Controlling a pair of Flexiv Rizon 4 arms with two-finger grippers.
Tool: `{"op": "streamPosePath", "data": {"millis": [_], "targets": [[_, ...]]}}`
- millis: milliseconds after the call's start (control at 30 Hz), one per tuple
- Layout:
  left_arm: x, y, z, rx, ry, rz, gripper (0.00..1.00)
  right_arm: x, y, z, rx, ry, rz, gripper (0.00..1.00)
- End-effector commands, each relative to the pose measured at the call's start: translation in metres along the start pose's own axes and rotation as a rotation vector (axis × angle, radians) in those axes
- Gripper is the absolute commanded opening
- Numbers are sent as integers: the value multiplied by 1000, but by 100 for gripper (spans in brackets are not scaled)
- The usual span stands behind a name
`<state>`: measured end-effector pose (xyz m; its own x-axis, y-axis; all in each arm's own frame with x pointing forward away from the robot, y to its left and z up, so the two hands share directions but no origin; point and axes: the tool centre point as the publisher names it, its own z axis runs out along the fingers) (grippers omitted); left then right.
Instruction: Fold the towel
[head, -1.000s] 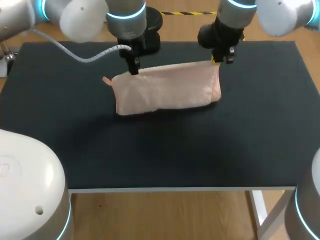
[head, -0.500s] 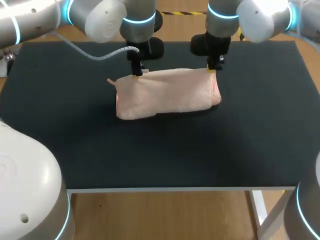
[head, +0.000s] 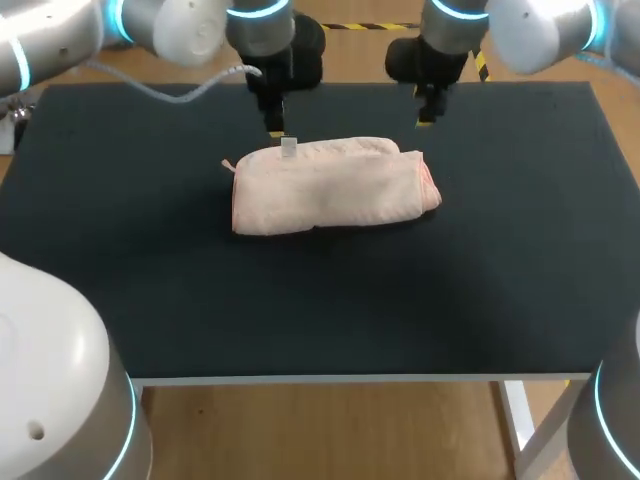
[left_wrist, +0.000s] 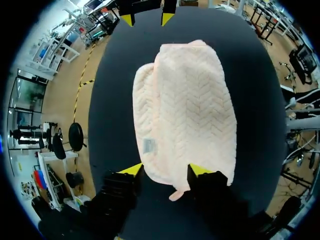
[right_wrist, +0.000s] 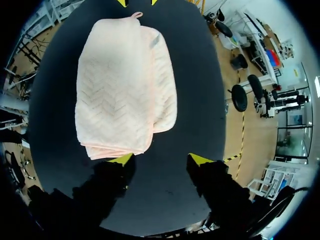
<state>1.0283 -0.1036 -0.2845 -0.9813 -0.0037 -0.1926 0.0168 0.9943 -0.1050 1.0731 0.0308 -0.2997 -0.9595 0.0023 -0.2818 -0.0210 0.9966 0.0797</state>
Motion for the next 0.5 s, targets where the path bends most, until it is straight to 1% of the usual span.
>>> {"op": "streamPosePath", "data": {"millis": [33, 100, 133, 200, 233, 267, 300, 333, 367, 433, 500], "targets": [[17, 22, -40, 230, -73, 52, 100, 8, -9, -35, -28, -55, -25, 100], [21, 26, -54, 342, -95, 68, 100, 6, -7, -46, -43, -79, -32, 100], [22, 27, -58, 361, -97, 75, 100, 6, -7, -48, -49, -84, -29, 100], [27, 29, -68, 457, -112, 82, 100, 4, -4, -58, -73, -98, -21, 100], [28, 31, -71, 499, -118, 75, 100, 4, -3, -59, -81, -99, -11, 100], [30, 33, -74, 555, -124, 52, 100, 4, -3, -60, -103, -90, 15, 100], [31, 36, -74, 604, -124, 28, 100, 4, -2, -61, -108, -90, 16, 100], [32, 37, -74, 630, -127, 14, 100, 4, -1, -61, -102, -93, 13, 100], [33, 39, -73, 653, -117, -18, 100, 5, 1, -61, -99, -94, 12, 100], [32, 42, -68, 701, -68, -78, 100, 5, 3, -61, -101, -94, 15, 100], [33, 43, -65, 726, -18, -118, 100, 6, 5, -61, -102, -95, 17, 100]]}}
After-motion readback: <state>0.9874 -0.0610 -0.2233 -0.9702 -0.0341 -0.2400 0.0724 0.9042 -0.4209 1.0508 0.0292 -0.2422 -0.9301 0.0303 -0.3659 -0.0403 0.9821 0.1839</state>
